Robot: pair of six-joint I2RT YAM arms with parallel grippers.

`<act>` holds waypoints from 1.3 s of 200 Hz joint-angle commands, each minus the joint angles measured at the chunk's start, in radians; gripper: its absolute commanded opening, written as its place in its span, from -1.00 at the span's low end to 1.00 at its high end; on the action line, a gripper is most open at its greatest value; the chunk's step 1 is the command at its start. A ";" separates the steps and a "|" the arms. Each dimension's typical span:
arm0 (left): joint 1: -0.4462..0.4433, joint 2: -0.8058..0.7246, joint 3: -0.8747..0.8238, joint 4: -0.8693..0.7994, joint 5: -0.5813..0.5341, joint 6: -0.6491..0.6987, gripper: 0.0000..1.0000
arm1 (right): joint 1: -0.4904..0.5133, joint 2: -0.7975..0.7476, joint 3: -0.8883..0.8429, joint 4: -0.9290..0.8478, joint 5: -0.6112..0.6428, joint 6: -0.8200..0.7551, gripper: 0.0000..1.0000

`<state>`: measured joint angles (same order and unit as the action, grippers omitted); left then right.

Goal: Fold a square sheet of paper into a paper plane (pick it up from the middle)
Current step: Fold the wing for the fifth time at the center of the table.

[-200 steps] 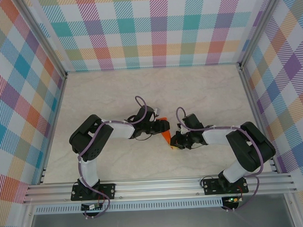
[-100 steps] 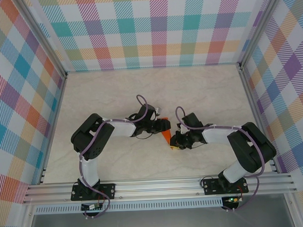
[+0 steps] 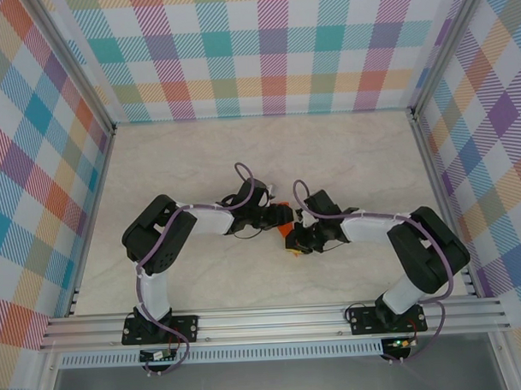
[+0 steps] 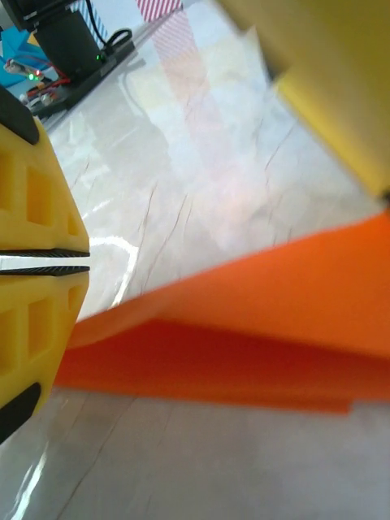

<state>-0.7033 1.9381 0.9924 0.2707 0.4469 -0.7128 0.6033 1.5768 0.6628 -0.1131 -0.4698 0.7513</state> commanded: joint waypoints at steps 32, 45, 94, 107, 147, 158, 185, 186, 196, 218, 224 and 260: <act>0.000 0.081 -0.008 -0.067 -0.016 0.029 -0.05 | 0.005 -0.002 -0.124 -0.012 0.026 0.055 -0.73; -0.001 0.085 -0.007 -0.064 -0.013 0.028 -0.05 | 0.003 0.003 -0.147 0.025 0.011 0.071 -0.72; -0.001 0.084 -0.009 -0.063 0.001 0.032 -0.05 | 0.000 -0.083 -0.113 0.073 -0.002 0.072 -0.74; 0.000 0.084 -0.007 -0.061 0.003 0.031 -0.05 | 0.000 -0.111 -0.071 0.060 0.009 0.057 -0.74; -0.002 0.085 0.001 -0.055 0.015 0.032 -0.05 | -0.003 -0.040 0.015 0.096 0.061 0.075 -0.74; -0.002 0.084 0.004 -0.057 0.018 0.031 -0.05 | -0.005 -0.007 0.023 0.140 0.047 0.094 -0.75; -0.002 0.080 0.003 -0.062 0.023 0.033 -0.04 | -0.017 0.062 0.032 0.150 0.077 0.104 -0.76; -0.002 0.080 0.003 -0.062 0.023 0.033 -0.04 | -0.018 0.063 0.031 0.151 0.078 0.104 -0.77; -0.003 0.078 0.004 -0.064 0.024 0.035 -0.04 | -0.027 0.076 0.013 0.163 0.090 0.111 -0.76; -0.003 0.075 0.004 -0.065 0.023 0.037 -0.04 | -0.040 0.091 -0.027 0.176 0.079 0.108 -0.77; -0.002 0.074 0.005 -0.065 0.022 0.038 -0.04 | -0.040 0.092 -0.040 0.183 0.077 0.109 -0.77; -0.002 0.040 0.027 -0.080 0.020 0.055 -0.03 | -0.042 0.083 -0.125 0.232 0.062 0.126 -0.79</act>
<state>-0.6968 1.9438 1.0039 0.2577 0.4759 -0.6979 0.5678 1.6459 0.6106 0.1410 -0.4374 0.8574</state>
